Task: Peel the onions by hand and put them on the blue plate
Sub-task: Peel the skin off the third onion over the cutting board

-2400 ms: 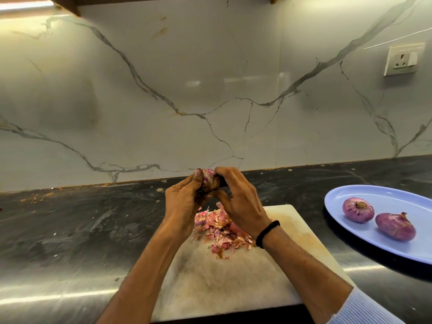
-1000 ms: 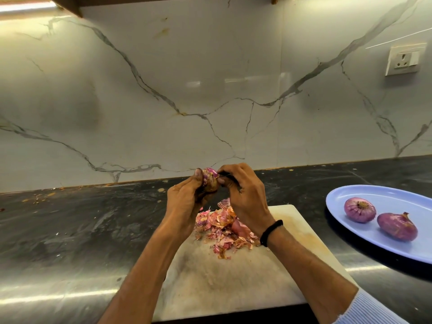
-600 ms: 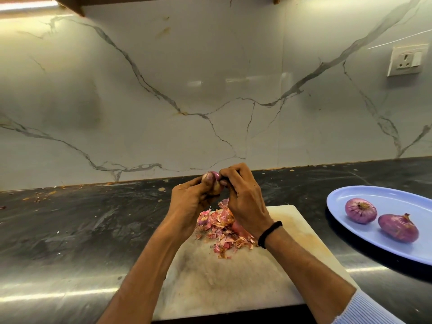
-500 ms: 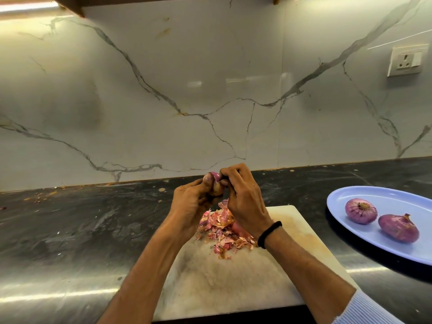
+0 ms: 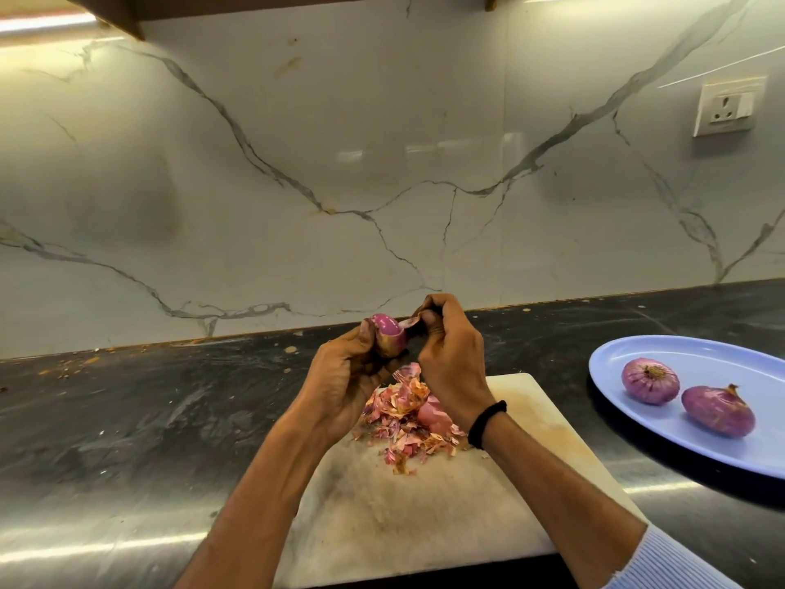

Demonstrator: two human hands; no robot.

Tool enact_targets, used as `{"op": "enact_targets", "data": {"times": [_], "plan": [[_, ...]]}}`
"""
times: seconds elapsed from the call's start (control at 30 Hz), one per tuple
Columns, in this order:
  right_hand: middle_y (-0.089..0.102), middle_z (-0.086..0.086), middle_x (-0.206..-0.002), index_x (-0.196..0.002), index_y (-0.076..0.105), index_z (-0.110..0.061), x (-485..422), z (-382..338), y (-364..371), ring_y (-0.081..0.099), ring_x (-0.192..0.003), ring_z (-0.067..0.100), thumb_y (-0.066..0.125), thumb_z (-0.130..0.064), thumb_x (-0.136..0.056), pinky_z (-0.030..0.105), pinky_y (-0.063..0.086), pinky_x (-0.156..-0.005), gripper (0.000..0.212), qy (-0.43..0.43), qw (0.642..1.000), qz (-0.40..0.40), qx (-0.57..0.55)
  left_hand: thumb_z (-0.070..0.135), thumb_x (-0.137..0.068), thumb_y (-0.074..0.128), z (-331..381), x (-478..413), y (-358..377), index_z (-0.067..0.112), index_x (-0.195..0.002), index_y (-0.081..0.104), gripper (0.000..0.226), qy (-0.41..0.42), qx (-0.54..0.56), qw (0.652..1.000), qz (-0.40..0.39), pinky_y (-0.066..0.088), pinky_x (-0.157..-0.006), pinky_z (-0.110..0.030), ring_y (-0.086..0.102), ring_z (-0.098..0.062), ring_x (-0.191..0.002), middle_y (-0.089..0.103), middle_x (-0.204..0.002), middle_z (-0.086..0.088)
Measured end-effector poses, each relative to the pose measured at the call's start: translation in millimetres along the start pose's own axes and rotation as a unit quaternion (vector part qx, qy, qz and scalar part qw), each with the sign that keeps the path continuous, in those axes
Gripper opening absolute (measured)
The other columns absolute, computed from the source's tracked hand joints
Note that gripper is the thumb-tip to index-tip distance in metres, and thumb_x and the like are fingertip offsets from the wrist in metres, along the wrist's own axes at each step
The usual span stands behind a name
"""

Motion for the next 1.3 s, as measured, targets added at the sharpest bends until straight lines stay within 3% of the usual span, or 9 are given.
{"op": "enact_targets", "data": {"times": [0.1,0.2,0.27,0.4,0.67,0.87,0.93,1.07,1.3], "plan": [[0.060,-0.009,-0.088,-0.098,0.056,-0.016,-2,3,0,0.059,-0.083,-0.005,0.046,-0.005,-0.103,0.017,0.053,-0.074,0.016,0.093,0.995,-0.004,-0.046,0.012,-0.102,0.046,-2,1,2,0.002,-0.106,0.069,0.025,0.005,-0.008,1.000,-0.013,0.057,-0.089,-0.041,0.068,-0.035,-0.099,0.073,-0.107,-0.022],[0.067,0.002,-0.095,-0.099,0.062,-0.017,-5,8,0,0.065,-0.092,0.013,0.051,-0.011,-0.102,0.038,0.058,-0.086,0.013,0.181,0.976,-0.026,-0.117,0.010,-0.102,0.045,-2,1,1,0.004,-0.107,0.069,0.025,0.019,-0.013,0.999,-0.027,0.062,-0.072,-0.033,0.071,-0.029,-0.091,0.075,-0.100,-0.018],[0.071,0.006,-0.097,-0.099,0.066,-0.017,-6,8,-1,0.068,-0.095,0.022,0.056,-0.024,-0.101,0.044,0.058,-0.089,0.013,0.208,0.963,-0.041,-0.168,0.009,-0.101,0.047,0,-3,-2,0.007,-0.115,0.068,0.025,0.038,-0.021,0.999,-0.024,0.062,-0.074,-0.031,0.072,-0.027,-0.095,0.073,-0.109,-0.016],[0.074,0.003,-0.094,-0.100,0.071,-0.017,-2,4,3,0.070,-0.092,0.021,0.059,-0.067,-0.080,0.044,0.059,-0.086,0.055,0.176,0.967,-0.089,-0.162,0.009,-0.092,0.056,0,-9,-6,0.006,-0.124,0.064,0.033,0.092,-0.045,0.995,-0.023,0.059,-0.090,-0.035,0.071,-0.024,-0.103,0.073,-0.113,-0.008],[0.070,-0.003,-0.091,-0.099,0.071,-0.015,-7,11,2,0.067,-0.090,0.014,0.062,-0.022,-0.097,0.030,0.060,-0.079,0.011,0.149,0.985,-0.073,-0.047,0.023,-0.071,0.075,-6,-10,-8,0.013,-0.115,0.071,0.045,0.154,-0.163,0.974,-0.028,0.057,-0.094,-0.035,0.069,-0.025,-0.110,0.074,-0.110,-0.005],[0.066,0.002,-0.084,-0.089,0.067,-0.015,-5,13,2,0.061,-0.079,0.015,0.054,-0.023,-0.102,0.041,0.057,-0.078,0.020,0.271,0.947,-0.043,-0.165,0.017,-0.084,0.062,-3,-8,-5,0.001,-0.124,0.064,0.043,0.076,0.021,0.997,-0.009,0.058,-0.092,-0.040,0.069,-0.032,-0.109,0.070,-0.119,-0.018],[0.068,-0.003,-0.093,-0.097,0.067,-0.018,-5,12,-1,0.063,-0.088,0.010,0.058,-0.012,-0.100,0.033,0.057,-0.083,0.012,0.246,0.957,-0.044,-0.147,0.019,-0.083,0.063,1,-8,-7,0.002,-0.127,0.063,0.047,0.079,0.042,0.996,0.015,0.057,-0.092,-0.039,0.069,-0.031,-0.109,0.070,-0.120,-0.019],[0.057,0.000,-0.121,-0.116,0.062,-0.024,-2,4,-1,0.057,-0.111,0.008,0.067,-0.003,-0.092,0.010,0.048,-0.091,0.033,0.107,0.990,-0.077,-0.039,0.022,-0.080,0.066,3,-7,-8,0.003,-0.127,0.064,0.051,0.091,0.033,0.994,0.048,0.060,-0.087,-0.033,0.069,-0.026,-0.110,0.071,-0.119,-0.014],[0.050,0.005,-0.119,-0.122,0.054,-0.014,4,1,8,0.057,-0.103,0.010,0.075,-0.006,-0.086,0.009,0.047,-0.090,0.042,-0.110,0.989,-0.092,0.036,0.028,-0.081,0.067,0,-6,-8,0.000,-0.121,0.068,0.049,0.080,-0.001,0.996,0.043,0.061,-0.086,-0.035,0.070,-0.028,-0.104,0.073,-0.113,-0.018]]}}
Point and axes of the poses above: each hand's wrist, its own x-axis away from the middle knuckle, its own y-axis out of the palm, z = x × y, the point moved 2 cm from there along -x, towards the middle knuckle
